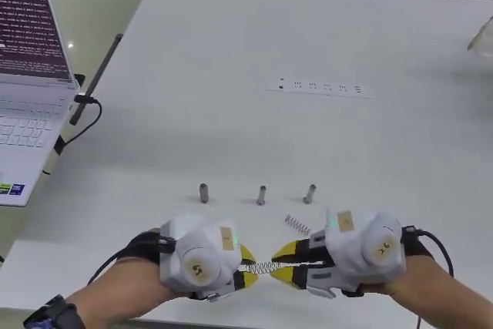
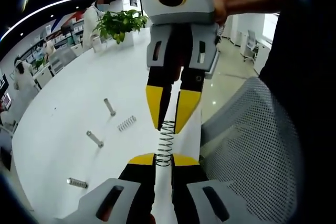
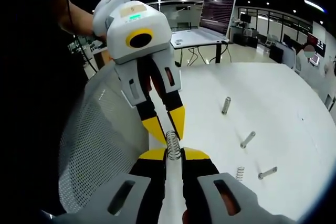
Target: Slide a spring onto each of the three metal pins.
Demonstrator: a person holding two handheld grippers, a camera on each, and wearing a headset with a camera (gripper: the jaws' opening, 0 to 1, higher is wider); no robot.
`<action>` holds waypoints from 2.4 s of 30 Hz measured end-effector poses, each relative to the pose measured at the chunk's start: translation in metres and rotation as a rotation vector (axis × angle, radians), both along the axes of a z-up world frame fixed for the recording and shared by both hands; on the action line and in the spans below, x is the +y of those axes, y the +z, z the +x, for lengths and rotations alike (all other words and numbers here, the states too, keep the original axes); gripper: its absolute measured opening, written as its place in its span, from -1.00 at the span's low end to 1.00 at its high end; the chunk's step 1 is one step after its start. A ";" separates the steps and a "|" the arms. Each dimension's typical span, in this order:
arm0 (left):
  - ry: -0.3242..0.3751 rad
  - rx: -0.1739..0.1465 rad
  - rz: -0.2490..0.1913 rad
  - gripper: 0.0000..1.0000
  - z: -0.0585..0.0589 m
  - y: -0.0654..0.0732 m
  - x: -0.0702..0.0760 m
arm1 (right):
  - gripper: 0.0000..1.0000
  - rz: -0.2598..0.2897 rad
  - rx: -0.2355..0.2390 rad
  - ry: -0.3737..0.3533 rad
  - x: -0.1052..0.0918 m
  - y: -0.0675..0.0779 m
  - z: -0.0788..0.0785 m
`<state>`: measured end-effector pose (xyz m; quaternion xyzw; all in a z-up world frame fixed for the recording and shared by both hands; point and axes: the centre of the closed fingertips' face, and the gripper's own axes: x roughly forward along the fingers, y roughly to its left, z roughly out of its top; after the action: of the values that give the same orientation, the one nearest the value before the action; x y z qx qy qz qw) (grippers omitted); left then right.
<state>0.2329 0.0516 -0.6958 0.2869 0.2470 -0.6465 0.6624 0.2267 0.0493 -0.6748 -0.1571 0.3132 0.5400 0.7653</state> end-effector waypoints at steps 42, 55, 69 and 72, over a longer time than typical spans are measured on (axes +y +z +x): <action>0.044 0.032 -0.168 -0.97 0.015 0.037 -0.028 | -0.73 -0.203 -0.063 0.270 -0.009 0.032 0.014; 0.028 0.029 -0.165 -0.97 0.014 0.037 -0.031 | -0.82 -0.219 -0.058 0.307 -0.006 0.026 0.013; 0.025 0.043 -0.160 -0.96 0.012 0.035 -0.031 | -0.83 -0.256 -0.054 0.339 -0.008 0.021 0.012; 0.028 0.042 -0.157 -0.96 0.013 0.034 -0.031 | -0.83 -0.262 -0.056 0.340 -0.008 0.019 0.012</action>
<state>0.2456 0.0205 -0.6618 0.2170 0.2130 -0.6606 0.6864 0.2385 0.0408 -0.6558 -0.3207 0.3284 0.6115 0.6445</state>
